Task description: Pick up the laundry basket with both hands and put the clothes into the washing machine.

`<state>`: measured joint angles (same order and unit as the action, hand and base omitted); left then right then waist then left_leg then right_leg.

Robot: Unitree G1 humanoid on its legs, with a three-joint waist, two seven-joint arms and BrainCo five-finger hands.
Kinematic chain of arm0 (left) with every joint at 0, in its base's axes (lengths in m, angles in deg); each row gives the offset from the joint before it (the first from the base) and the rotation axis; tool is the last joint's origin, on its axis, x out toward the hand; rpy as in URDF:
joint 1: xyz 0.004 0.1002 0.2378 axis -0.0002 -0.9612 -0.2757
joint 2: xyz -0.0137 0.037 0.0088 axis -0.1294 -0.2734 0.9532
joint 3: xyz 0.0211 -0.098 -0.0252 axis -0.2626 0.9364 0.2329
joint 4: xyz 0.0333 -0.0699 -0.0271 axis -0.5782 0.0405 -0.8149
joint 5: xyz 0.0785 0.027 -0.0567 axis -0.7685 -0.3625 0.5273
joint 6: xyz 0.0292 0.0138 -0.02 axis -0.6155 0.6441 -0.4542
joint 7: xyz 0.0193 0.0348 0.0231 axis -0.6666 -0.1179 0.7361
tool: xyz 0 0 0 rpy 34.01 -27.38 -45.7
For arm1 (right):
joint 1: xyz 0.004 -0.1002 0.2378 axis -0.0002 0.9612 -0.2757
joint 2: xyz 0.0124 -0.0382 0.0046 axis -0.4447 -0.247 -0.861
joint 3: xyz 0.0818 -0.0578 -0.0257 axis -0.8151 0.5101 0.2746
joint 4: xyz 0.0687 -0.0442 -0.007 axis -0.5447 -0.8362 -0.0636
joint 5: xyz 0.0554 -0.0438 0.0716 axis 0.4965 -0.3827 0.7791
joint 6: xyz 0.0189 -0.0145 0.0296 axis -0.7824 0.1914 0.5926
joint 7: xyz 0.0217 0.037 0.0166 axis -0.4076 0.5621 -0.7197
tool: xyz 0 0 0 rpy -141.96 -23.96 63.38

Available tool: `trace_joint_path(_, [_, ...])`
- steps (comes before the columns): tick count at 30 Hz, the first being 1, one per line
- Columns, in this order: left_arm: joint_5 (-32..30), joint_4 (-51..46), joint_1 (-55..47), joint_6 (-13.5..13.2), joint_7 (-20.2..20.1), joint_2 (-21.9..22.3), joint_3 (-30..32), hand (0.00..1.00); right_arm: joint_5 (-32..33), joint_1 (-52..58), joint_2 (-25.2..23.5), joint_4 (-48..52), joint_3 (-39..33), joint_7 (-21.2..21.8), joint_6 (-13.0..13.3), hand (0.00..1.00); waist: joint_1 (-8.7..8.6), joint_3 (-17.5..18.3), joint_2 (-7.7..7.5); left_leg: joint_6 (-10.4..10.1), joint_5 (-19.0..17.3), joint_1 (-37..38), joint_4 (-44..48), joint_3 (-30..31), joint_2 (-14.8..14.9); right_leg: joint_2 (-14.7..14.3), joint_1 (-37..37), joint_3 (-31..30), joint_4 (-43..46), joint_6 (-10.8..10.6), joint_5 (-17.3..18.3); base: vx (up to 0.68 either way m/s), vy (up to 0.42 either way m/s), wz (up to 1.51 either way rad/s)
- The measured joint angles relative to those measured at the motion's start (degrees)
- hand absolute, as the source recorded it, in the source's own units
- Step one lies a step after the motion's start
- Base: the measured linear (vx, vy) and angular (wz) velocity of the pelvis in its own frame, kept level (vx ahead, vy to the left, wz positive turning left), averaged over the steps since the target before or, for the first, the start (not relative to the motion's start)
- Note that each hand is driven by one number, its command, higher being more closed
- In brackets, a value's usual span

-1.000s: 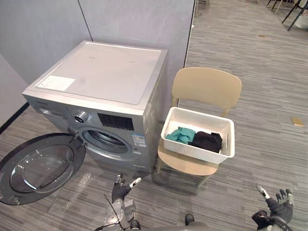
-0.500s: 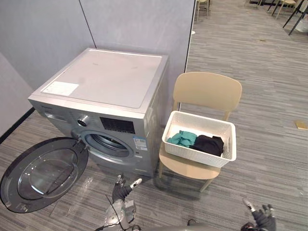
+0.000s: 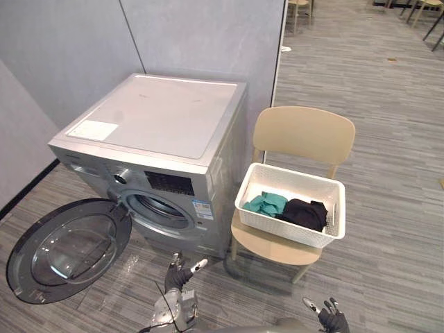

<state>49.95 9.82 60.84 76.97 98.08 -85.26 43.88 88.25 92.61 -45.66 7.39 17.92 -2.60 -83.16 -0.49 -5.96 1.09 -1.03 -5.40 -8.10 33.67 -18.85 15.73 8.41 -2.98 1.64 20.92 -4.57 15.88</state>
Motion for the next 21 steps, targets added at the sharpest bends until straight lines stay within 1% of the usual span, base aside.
trace_joint_path(1, [0.0, -0.4, -0.1, 0.0, 0.0, 0.0, 0.1, 0.0, -0.2, -0.1, 0.0, 0.3, 0.1, 0.3, 0.0, 0.0, 0.06, -0.1, -0.12, 0.9, 1.4, -1.7, 3.0, -0.3, 0.3, 0.9, 0.0, 0.1, -0.1, 0.5, -0.2, 0.06, 0.046, 0.12])
trace_joint_path(2, [0.0, -0.6, -0.1, 0.0, 0.0, 0.0, 0.2, 0.0, -0.3, -0.2, 0.3, 0.8, 0.3, 0.5, 0.0, 0.0, 0.28, -0.3, -0.33, 1.8, 0.4, -3.1, 4.4, -0.4, 1.1, 1.6, 0.4, 0.1, -0.1, 0.5, -0.2, 0.07, 0.058, 0.04])
trace_joint_path(3, [0.0, -0.6, -0.1, 0.0, 0.1, 0.0, 0.2, 0.0, -0.4, -0.3, 0.5, 1.0, 0.3, 0.4, 0.0, 0.0, 0.33, -0.3, -0.39, 2.0, 0.2, -3.0, 4.1, -0.3, 2.0, 1.8, 0.7, 0.1, -0.2, 0.3, -0.1, 0.09, 0.086, -0.04])
trace_joint_path(4, [0.0, -0.7, -0.1, 0.0, 0.0, 0.0, 0.2, 0.0, -0.5, -0.7, 1.2, 1.0, 0.3, 0.4, 0.0, 0.0, 0.16, -0.3, -0.56, 2.0, 0.2, -2.8, 1.7, 1.1, 3.4, 2.2, 1.0, -0.1, -0.3, 0.0, 0.1, 0.15, 0.182, -0.08])
trace_joint_path(5, [0.1, -1.1, -0.1, 0.0, 0.1, 0.0, 0.3, 0.0, -0.7, -1.3, 1.6, 1.0, 0.3, -0.1, 0.0, 0.0, 0.13, -0.3, -0.81, 1.8, 0.4, -2.4, -3.0, 3.6, 4.3, 2.9, 1.1, -0.8, -0.2, -0.4, 0.1, 0.13, 0.168, -0.16])
trace_joint_path(6, [0.2, -1.4, -0.1, 0.0, 0.2, 0.0, 0.3, 0.0, -0.8, -1.7, 1.7, 1.0, 0.3, -0.5, 0.0, 0.0, 0.3, -0.3, -0.87, 1.5, 0.6, -1.9, -5.6, 5.2, 4.6, 3.1, 0.8, -1.4, -0.1, -1.0, -0.1, 0.16, 0.261, -0.36])
trace_joint_path(7, [0.3, -1.9, -0.1, 0.0, 0.2, 0.0, 0.7, 0.0, -0.9, -2.4, 1.8, 1.1, 0.3, -0.6, 0.0, 0.0, 0.62, -0.4, -0.98, 0.3, 1.4, -0.6, -10.7, 8.6, 4.7, 3.7, 0.3, -2.8, 0.0, -2.8, 0.0, 0.14, 0.388, -0.56])
trace_joint_path(8, [0.3, -2.1, -0.2, 0.0, 0.2, 0.1, 1.2, 0.0, -0.9, -2.7, 1.8, 1.1, 0.3, -0.6, 0.0, 0.0, 1.22, -0.5, -0.75, -1.3, 3.1, 1.6, -14.2, 11.7, 4.4, 4.1, -0.4, -4.6, 0.1, -4.4, 0.6, 0.16, 0.491, -0.63])
trace_joint_path(9, [0.4, -2.1, -0.3, 0.0, 0.3, 0.1, 1.5, 0.0, -1.0, -2.9, 1.8, 1.0, 0.3, -0.5, 0.0, 0.0, 1.45, -0.4, -0.65, -4.2, 1.8, 2.6, -14.7, 12.6, 4.2, 4.3, -0.7, -5.3, 0.1, -5.3, 1.0, 0.14, 0.536, -0.48])
trace_joint_path(10, [0.4, -2.2, -0.3, 0.0, 0.3, 0.2, 1.9, 0.0, -1.0, -3.0, 1.7, 1.0, 0.2, -0.5, -0.2, 0.0, 1.1, -0.1, -0.7, -8.5, -1.8, 2.9, -14.2, 12.5, 3.1, 5.3, -0.5, -5.5, -0.5, -6.3, 1.4, 0.13, 0.475, -0.17])
trace_joint_path(11, [0.4, -2.3, 0.4, 0.0, 0.4, 0.0, 2.9, 0.0, -1.1, -3.0, -0.2, 0.9, -0.1, -0.5, -0.3, 0.0, 0.81, -0.6, -2.82, -12.1, -6.9, 1.9, -12.0, 11.2, 1.4, 8.1, 0.1, -5.7, -2.1, -7.2, 1.0, 0.13, 0.46, -0.05])
trace_joint_path(12, [0.4, -2.4, 0.8, 0.0, 0.4, -0.1, 3.4, 0.0, -0.9, -3.0, -0.1, 0.7, 1.2, -0.5, -0.5, 0.0, 0.89, -1.1, -3.65, -11.2, -8.1, 1.1, -10.0, 10.8, 0.3, 9.3, 0.4, -6.2, -3.0, -7.9, 0.1, 0.14, 0.451, -0.07])
trace_joint_path(13, [0.4, -2.3, 1.5, 0.0, 0.5, -0.1, 3.4, 0.0, -0.8, -2.9, -0.2, 0.8, 1.2, -0.4, -0.5, 0.0, 1.24, -1.0, -4.59, -10.8, -10.7, -0.4, -6.2, 10.7, -0.6, 10.5, 1.4, -6.4, -5.2, -10.3, -3.6, 0.11, 0.424, -0.2])
trace_joint_path(14, [0.4, -2.3, 1.5, 0.0, 0.4, -0.1, 3.3, 0.0, -0.8, -3.4, -0.2, 0.9, 0.8, -0.6, -0.5, 0.0, 1.24, -0.8, -4.74, -9.8, -12.4, -1.0, -3.5, 10.3, -0.9, 11.0, 2.5, -6.3, -7.5, -10.3, -6.8, 0.12, 0.419, -0.21])
trace_joint_path(15, [0.4, -2.3, 1.6, 0.0, 0.3, -0.2, 3.2, 0.0, -0.8, -3.8, -0.3, 0.9, 0.7, -0.7, -0.4, 0.0, 1.23, -0.8, -4.83, -9.2, -13.0, -1.1, -2.8, 10.0, -1.3, 11.5, 2.8, -6.3, -8.5, -10.3, -8.5, 0.1, 0.409, -0.22])
trace_joint_path(16, [0.4, -2.3, 2.1, 0.0, 0.3, -0.8, 2.8, 0.0, -0.7, -4.5, -0.4, 0.9, 0.4, -0.8, -0.4, 0.0, 1.25, -0.6, -5.14, -8.4, -13.4, -1.2, -2.6, 9.0, -2.4, 12.6, 2.6, -6.4, -9.9, -10.3, -11.7, 0.1, 0.356, -0.16])
trace_joint_path(17, [0.4, -2.3, 2.4, 0.0, 0.3, -1.2, 2.3, 0.0, -0.5, -4.9, -0.4, 0.9, 0.2, -0.8, -0.4, 0.0, 1.25, -0.6, -5.13, -8.2, -13.5, -1.2, -2.7, 8.6, -2.9, 13.1, 2.5, -6.5, -10.5, -10.2, -13.5, 0.09, 0.396, -0.26])
trace_joint_path(18, [0.4, -2.4, 3.1, -0.1, 0.3, -1.6, 1.9, 0.0, -0.3, -5.8, -0.2, 0.9, 0.0, -0.8, -0.4, 0.0, 1.39, -0.4, -5.17, -7.5, -13.8, -1.3, -3.0, 7.5, -3.8, 13.9, 1.3, -6.7, -11.1, -10.2, -17.0, 0.07, 0.345, -0.35])
trace_joint_path(19, [0.4, -2.3, 3.8, -0.1, 0.4, -1.8, 1.8, 0.0, -0.1, -6.8, 0.0, 1.0, -0.1, -0.8, -0.4, 0.0, 1.36, -0.3, -4.85, -6.7, -14.1, -1.3, -3.7, 6.3, -4.6, 14.5, -0.6, -6.7, -11.2, -10.1, -20.3, 0.05, 0.27, -0.56])
trace_joint_path(20, [0.3, -2.2, 4.4, -0.1, 0.6, -2.2, 1.7, 0.0, -0.1, -7.6, 0.2, 1.2, -0.2, -0.9, -0.4, 0.0, 1.4, -0.3, -4.48, -5.8, -14.0, -1.3, -4.4, 4.4, -5.1, 15.0, -2.6, -6.7, -11.4, -8.6, -23.4, 0.04, 0.224, -0.65])
trace_joint_path(21, [0.3, -2.1, 4.5, -0.1, 1.4, -2.3, 1.8, 0.0, -0.1, -8.1, 0.3, 1.4, -0.2, -0.9, -0.5, 0.0, 1.45, -0.2, -4.11, -5.3, -14.0, -1.1, -4.9, 3.4, -5.4, 15.1, -3.9, -6.4, -11.9, -6.8, -25.8, 0.05, 0.152, -0.62])
